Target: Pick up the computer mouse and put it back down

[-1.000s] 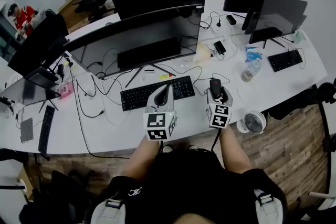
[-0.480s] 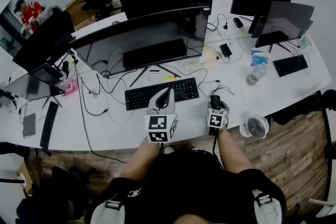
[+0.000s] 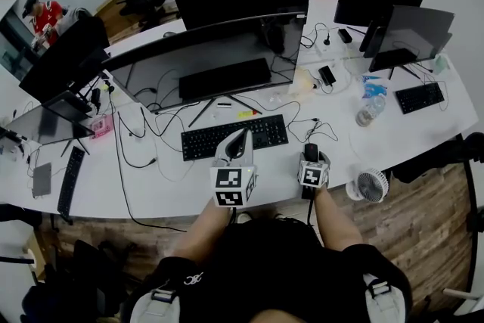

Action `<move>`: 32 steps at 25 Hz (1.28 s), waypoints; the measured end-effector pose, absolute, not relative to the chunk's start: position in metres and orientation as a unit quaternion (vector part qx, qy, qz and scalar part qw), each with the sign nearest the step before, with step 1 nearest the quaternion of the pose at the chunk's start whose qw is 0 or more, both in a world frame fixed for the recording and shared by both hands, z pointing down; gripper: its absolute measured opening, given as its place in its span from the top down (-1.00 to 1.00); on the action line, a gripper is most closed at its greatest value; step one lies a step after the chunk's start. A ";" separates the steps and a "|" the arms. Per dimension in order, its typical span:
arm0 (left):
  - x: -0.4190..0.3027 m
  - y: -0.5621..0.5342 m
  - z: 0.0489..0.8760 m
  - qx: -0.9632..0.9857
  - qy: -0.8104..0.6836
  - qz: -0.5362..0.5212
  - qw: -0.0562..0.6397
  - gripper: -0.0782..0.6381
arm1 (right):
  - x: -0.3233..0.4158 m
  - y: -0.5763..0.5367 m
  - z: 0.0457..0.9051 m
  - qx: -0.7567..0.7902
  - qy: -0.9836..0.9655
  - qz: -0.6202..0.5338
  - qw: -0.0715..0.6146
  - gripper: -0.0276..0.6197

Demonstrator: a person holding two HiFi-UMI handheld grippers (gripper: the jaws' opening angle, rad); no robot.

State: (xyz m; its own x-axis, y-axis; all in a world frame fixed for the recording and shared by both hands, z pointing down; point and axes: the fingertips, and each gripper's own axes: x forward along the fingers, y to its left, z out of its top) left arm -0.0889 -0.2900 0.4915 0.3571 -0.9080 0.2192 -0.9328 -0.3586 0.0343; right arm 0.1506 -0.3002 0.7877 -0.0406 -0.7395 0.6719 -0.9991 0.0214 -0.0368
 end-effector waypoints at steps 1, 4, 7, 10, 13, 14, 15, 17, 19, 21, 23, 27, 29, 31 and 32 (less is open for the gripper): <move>-0.089 -0.290 0.492 0.821 -0.561 0.080 0.077 0.63 | 0.151 -0.301 0.780 0.650 -0.674 0.255 0.241 0.08; -0.088 -0.292 0.490 0.822 -0.559 0.073 0.079 0.63 | 0.153 -0.306 0.751 0.660 -0.688 0.218 0.210 0.07; -0.087 -0.295 0.489 0.824 -0.557 0.067 0.082 0.63 | 0.149 -0.308 0.703 0.670 -0.701 0.177 0.167 0.08; -0.085 -0.297 0.487 0.826 -0.554 0.060 0.084 0.63 | 0.143 -0.312 0.636 0.673 -0.722 0.108 0.119 0.12; -0.081 -0.300 0.483 0.830 -0.549 0.055 0.081 0.63 | 0.140 -0.316 0.561 0.678 -0.732 0.054 0.048 0.34; -0.079 -0.300 0.480 0.832 -0.547 0.053 0.079 0.63 | 0.140 -0.316 0.537 0.678 -0.733 0.040 0.026 0.44; -0.077 -0.301 0.478 0.833 -0.545 0.051 0.077 0.63 | 0.140 -0.315 0.515 0.679 -0.734 0.028 0.006 0.53; -0.074 -0.301 0.473 0.837 -0.541 0.047 0.073 0.63 | 0.139 -0.311 0.475 0.680 -0.733 0.004 -0.029 0.74; -0.070 -0.301 0.467 0.840 -0.537 0.043 0.069 0.63 | 0.138 -0.304 0.442 0.680 -0.731 -0.017 -0.056 0.90; -0.068 -0.300 0.463 0.843 -0.533 0.039 0.065 0.63 | 0.137 -0.298 0.420 0.680 -0.729 -0.030 -0.070 0.90; -0.066 -0.299 0.460 0.845 -0.529 0.038 0.062 0.63 | 0.137 -0.293 0.412 0.683 -0.727 -0.033 -0.067 0.90; -0.063 -0.298 0.458 0.848 -0.525 0.039 0.059 0.63 | 0.137 -0.286 0.420 0.682 -0.729 -0.017 -0.054 0.91; -0.064 -0.297 0.459 0.849 -0.524 0.039 0.058 0.63 | 0.135 -0.282 0.423 0.681 -0.730 -0.012 -0.053 0.90; -0.065 -0.298 0.458 0.848 -0.525 0.039 0.058 0.63 | 0.132 -0.281 0.423 0.679 -0.732 -0.011 -0.055 0.90; -0.065 -0.298 0.458 0.848 -0.525 0.038 0.058 0.63 | 0.130 -0.281 0.423 0.677 -0.734 -0.011 -0.055 0.90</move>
